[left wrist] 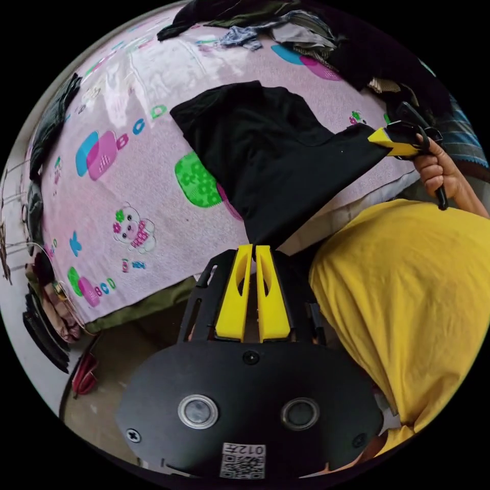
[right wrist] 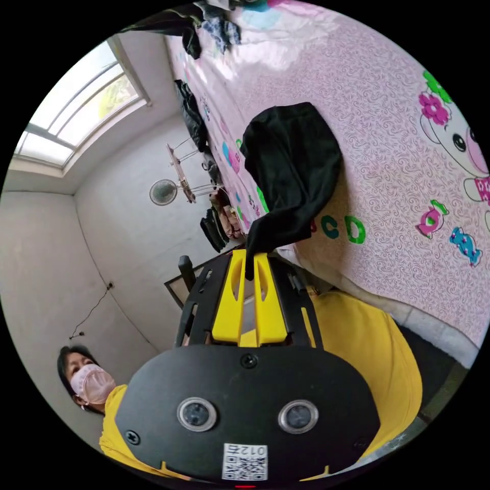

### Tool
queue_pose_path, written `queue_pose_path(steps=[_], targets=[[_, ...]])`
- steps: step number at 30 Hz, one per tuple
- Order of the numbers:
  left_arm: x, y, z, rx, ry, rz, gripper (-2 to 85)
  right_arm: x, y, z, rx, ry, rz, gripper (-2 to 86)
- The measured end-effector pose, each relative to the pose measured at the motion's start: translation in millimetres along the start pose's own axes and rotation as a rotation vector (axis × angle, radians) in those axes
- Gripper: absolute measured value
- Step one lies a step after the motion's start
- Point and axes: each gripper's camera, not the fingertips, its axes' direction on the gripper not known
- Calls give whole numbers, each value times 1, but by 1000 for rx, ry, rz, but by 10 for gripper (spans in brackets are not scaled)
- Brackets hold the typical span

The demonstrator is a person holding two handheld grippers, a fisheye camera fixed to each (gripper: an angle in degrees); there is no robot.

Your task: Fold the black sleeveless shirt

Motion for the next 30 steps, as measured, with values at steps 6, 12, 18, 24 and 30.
queue_pose_path(steps=[6,12,18,24,30], targets=[[1,82,-42,103,0,-113,-1,-73,13,62,-145,32,-209,18],[-28,196,-110,206,-105,-86,-1,-159,32,179,-211,-6,-399,16],[-91,343,-143,272,-218,-66,-1,-206,59,356,-232,-58,-507,14],[-168,497,-143,190,-211,-118,-1,-232,63,577,-373,-50,-492,14],[-230,620,-142,84,-255,-236,-1,-257,68,775,-527,-41,-485,14]])
